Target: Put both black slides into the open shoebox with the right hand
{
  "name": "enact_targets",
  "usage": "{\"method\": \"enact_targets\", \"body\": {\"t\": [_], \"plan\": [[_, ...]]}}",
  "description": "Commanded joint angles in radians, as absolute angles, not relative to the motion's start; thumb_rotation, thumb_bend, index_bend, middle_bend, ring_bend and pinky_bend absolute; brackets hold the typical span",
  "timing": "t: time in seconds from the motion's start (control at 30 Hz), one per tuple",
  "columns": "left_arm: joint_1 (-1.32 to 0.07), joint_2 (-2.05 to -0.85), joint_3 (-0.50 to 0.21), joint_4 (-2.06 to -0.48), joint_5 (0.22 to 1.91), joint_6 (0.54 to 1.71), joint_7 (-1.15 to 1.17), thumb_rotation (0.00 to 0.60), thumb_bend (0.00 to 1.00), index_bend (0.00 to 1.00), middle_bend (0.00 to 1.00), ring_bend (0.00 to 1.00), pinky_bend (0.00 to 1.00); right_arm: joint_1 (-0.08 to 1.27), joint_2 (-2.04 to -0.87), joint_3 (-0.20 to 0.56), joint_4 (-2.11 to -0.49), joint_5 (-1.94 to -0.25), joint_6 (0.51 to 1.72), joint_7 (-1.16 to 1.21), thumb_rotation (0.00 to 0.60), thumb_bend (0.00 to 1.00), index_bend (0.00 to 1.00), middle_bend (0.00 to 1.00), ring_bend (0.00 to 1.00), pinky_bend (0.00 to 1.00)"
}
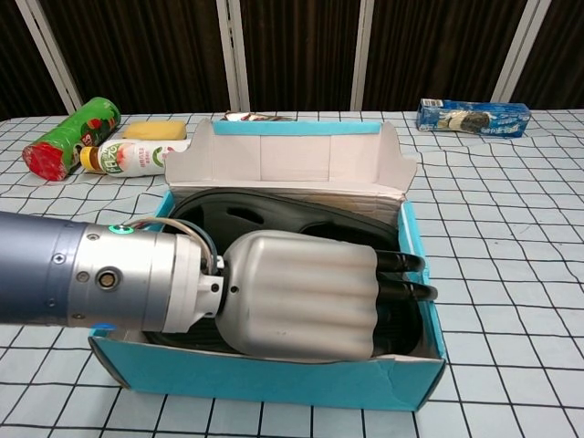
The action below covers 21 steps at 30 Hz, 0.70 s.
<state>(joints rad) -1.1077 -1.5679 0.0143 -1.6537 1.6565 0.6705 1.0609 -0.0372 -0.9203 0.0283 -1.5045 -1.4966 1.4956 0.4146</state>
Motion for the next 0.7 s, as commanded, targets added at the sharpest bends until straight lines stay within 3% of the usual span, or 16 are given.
{"method": "enact_targets", "body": {"t": [0.03,0.27,0.43,0.7], "plan": [[-1.106,-1.568,0.011,-1.654,1.651,0.667,1.064,0.6,0.35,0.35,0.36,0.0,0.07,-0.037,-0.92,0.029,-1.504,-1.496,1.496,0.415,0.6,0.35,0.1,0.07,0.05,0.0],[-1.098,-1.547,0.006,-1.681,1.62,0.652,1.074,0.6,0.35,0.24,0.25,0.0,0.07,-0.037,-0.919,0.028,-1.506,-1.498,1.495,0.413,0.6,0.35,0.1,0.07,0.05,0.0],[-1.095,-1.519,0.003,-1.708,1.579,0.631,1.116,0.6,0.32,0.08,0.02,0.0,0.04,-0.038,-0.919,0.028,-1.508,-1.496,1.495,0.413,0.6,0.35,0.11,0.07,0.05,0.0],[-1.09,-1.464,-0.013,-1.785,1.508,0.633,1.199,0.6,0.31,0.0,0.0,0.0,0.02,-0.036,-0.919,0.028,-1.508,-1.495,1.49,0.411,0.6,0.35,0.1,0.07,0.05,0.0]]}}
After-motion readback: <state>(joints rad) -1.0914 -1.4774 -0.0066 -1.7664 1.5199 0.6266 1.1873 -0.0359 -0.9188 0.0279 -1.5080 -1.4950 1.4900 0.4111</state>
